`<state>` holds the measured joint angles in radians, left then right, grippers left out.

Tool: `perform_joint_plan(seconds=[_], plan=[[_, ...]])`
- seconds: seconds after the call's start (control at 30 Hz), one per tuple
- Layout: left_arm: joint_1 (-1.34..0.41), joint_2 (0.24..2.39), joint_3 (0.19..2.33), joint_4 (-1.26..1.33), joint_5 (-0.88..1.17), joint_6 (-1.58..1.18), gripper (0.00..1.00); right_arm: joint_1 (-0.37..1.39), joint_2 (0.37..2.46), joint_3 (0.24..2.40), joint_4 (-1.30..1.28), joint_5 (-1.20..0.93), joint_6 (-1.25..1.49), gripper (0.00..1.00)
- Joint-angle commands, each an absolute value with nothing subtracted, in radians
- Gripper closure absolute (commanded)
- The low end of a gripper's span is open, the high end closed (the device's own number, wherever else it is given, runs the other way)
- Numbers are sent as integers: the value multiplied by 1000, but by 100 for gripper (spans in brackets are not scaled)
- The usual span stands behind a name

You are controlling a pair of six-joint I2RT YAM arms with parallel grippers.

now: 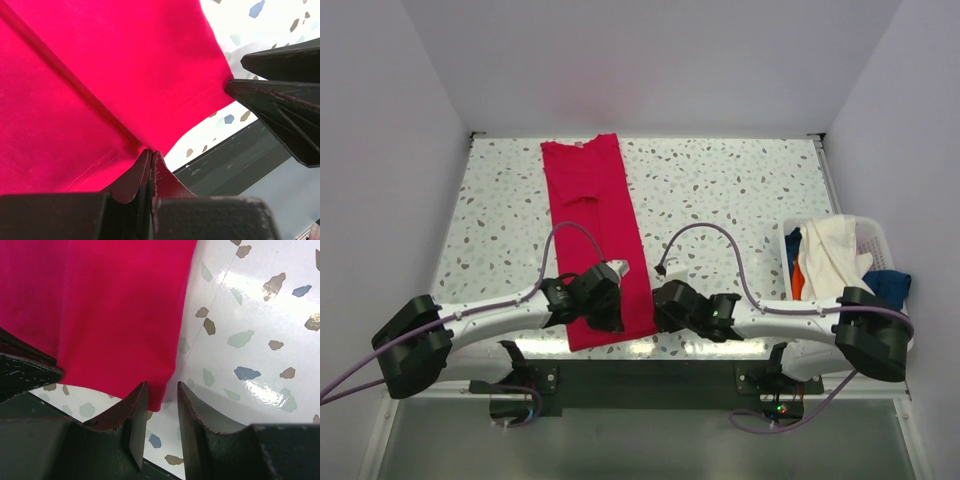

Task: Fold and stack the t-shirts
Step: Fold the tshirt

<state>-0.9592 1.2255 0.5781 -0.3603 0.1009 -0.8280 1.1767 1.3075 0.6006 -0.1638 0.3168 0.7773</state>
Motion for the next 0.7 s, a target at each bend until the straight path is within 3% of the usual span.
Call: perform_joint_plan(seconds=[0.0, 0.43, 0.67], plan=[[-969, 1195, 568, -368, 112, -845, 100, 1173, 1321, 643, -138, 301, 782, 66], [-969, 1201, 558, -354, 107, -844, 100, 1175, 1384, 632, -166, 291, 796, 67], [-969, 1204, 549, -344, 109, -847, 100, 1180, 1373, 604, -195, 290, 810, 74]])
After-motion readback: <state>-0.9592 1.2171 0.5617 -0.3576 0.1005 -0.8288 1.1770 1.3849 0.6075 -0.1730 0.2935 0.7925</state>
